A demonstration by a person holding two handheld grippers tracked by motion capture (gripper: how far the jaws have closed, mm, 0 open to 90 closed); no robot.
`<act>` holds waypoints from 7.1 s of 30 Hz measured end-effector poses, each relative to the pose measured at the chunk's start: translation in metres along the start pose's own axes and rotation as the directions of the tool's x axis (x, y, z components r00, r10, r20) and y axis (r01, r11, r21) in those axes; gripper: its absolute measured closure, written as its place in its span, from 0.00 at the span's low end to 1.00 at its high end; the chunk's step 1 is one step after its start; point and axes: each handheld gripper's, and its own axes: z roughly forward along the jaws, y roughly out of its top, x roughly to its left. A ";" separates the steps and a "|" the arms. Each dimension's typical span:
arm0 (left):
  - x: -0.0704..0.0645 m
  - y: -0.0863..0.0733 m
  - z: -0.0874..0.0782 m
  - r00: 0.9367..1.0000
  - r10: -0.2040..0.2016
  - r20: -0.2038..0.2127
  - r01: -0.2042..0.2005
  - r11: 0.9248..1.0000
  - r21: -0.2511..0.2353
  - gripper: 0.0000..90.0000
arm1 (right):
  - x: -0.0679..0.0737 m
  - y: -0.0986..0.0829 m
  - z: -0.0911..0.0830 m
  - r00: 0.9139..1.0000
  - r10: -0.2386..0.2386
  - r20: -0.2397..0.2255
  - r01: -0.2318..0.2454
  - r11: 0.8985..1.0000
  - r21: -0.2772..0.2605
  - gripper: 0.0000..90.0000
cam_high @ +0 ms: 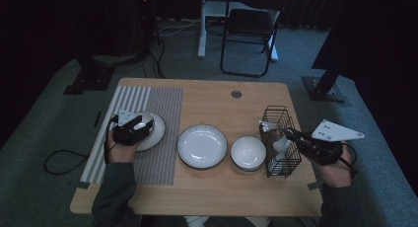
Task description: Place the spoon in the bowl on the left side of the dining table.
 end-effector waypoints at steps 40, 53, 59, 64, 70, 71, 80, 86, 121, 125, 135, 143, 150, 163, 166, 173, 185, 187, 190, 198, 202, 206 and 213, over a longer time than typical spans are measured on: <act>-0.002 0.001 -0.001 1.000 0.004 0.006 -0.004 1.000 -0.006 0.58 | 0.031 0.018 0.046 0.989 -0.036 -0.145 0.031 0.999 -0.041 0.94; -0.005 0.002 -0.002 1.000 0.011 0.013 -0.011 1.000 -0.009 0.58 | 0.038 0.018 0.059 0.984 -0.030 -0.176 0.023 0.999 -0.039 0.94; -0.006 0.008 -0.007 1.000 0.015 0.020 -0.014 1.000 -0.026 0.58 | 0.041 0.019 0.066 0.981 -0.032 -0.189 0.026 0.999 -0.034 0.94; -0.005 0.011 -0.011 0.999 0.014 0.029 -0.013 0.999 -0.035 0.58 | 0.046 0.021 0.073 0.978 -0.036 -0.206 0.031 0.999 -0.030 0.94; -0.005 0.008 -0.015 0.999 0.015 0.030 -0.014 0.999 -0.032 0.58 | 0.051 0.024 0.082 0.974 -0.037 -0.222 0.032 0.999 -0.026 0.94; -0.005 0.007 -0.015 0.999 0.015 0.031 -0.014 1.000 -0.028 0.58 | 0.052 0.024 0.083 0.974 -0.038 -0.225 0.032 0.999 -0.027 0.94; -0.008 0.001 -0.016 0.999 0.015 0.052 -0.014 1.000 -0.018 0.58 | 0.055 0.028 0.092 0.971 -0.033 -0.236 0.026 0.999 -0.031 0.94; -0.012 -0.006 -0.014 0.998 0.024 0.059 -0.025 1.000 0.007 0.58 | 0.057 0.030 0.098 0.971 -0.025 -0.238 0.018 0.999 -0.031 0.94; -0.029 -0.050 -0.010 0.990 0.094 0.107 -0.098 0.995 0.029 0.58 | 0.071 0.053 0.127 0.964 -0.032 -0.265 0.016 0.998 -0.061 0.94; -0.030 -0.056 -0.008 0.990 0.086 0.115 -0.091 0.995 0.040 0.58 | 0.072 0.055 0.130 0.963 -0.031 -0.266 0.015 0.998 -0.063 0.94; -0.032 -0.066 -0.003 0.991 0.072 0.117 -0.079 0.995 0.059 0.58 | 0.075 0.062 0.139 0.964 -0.041 -0.264 0.025 0.998 -0.065 0.94; -0.032 -0.072 0.001 0.990 0.070 0.121 -0.080 0.994 0.076 0.57 | 0.077 0.069 0.150 0.960 -0.039 -0.276 0.021 0.997 -0.068 0.94; -0.034 -0.076 0.003 0.989 0.070 0.132 -0.080 0.994 0.078 0.57 | 0.077 0.073 0.158 0.959 -0.035 -0.282 0.018 0.998 -0.064 0.94; -0.035 -0.082 0.008 0.986 0.074 0.146 -0.087 0.993 0.081 0.57 | 0.077 0.082 0.173 0.956 -0.023 -0.294 0.004 0.998 -0.065 0.94; -0.035 -0.082 0.008 0.986 0.075 0.150 -0.089 0.992 0.084 0.57 | 0.078 0.084 0.174 0.955 -0.021 -0.296 0.002 0.998 -0.065 0.94; -0.035 -0.084 0.010 0.985 0.070 0.160 -0.085 0.993 0.087 0.57 | 0.079 0.089 0.183 0.953 -0.019 -0.302 0.000 0.998 -0.063 0.94; -0.037 -0.087 0.010 0.982 0.083 0.172 -0.101 0.990 0.098 0.57 | 0.082 0.099 0.193 0.948 -0.034 -0.316 0.012 0.997 -0.073 0.94; -0.037 -0.087 0.010 0.981 0.082 0.174 -0.100 0.990 0.099 0.57 | 0.083 0.101 0.195 0.948 -0.040 -0.317 0.017 0.997 -0.073 0.94; -0.038 -0.088 0.010 0.981 0.084 0.176 -0.103 0.990 0.101 0.57 | 0.083 0.103 0.198 0.946 -0.042 -0.321 0.018 0.997 -0.077 0.94; -0.037 -0.090 0.009 0.980 0.075 0.183 -0.095 0.990 0.104 0.57 | 0.091 0.110 0.210 0.941 -0.051 -0.335 0.027 0.997 -0.076 0.94; -0.036 -0.090 0.009 0.980 0.072 0.184 -0.092 0.990 0.102 0.57 | 0.094 0.112 0.214 0.939 -0.062 -0.338 0.036 0.996 -0.081 0.94; -0.036 -0.091 0.010 0.981 0.070 0.183 -0.090 0.990 0.104 0.57 | 0.097 0.115 0.220 0.936 -0.066 -0.345 0.040 0.996 -0.080 0.94; -0.036 -0.091 0.010 0.981 0.070 0.182 -0.090 0.990 0.107 0.57 | 0.103 0.118 0.228 0.932 -0.075 -0.354 0.051 0.996 -0.077 0.94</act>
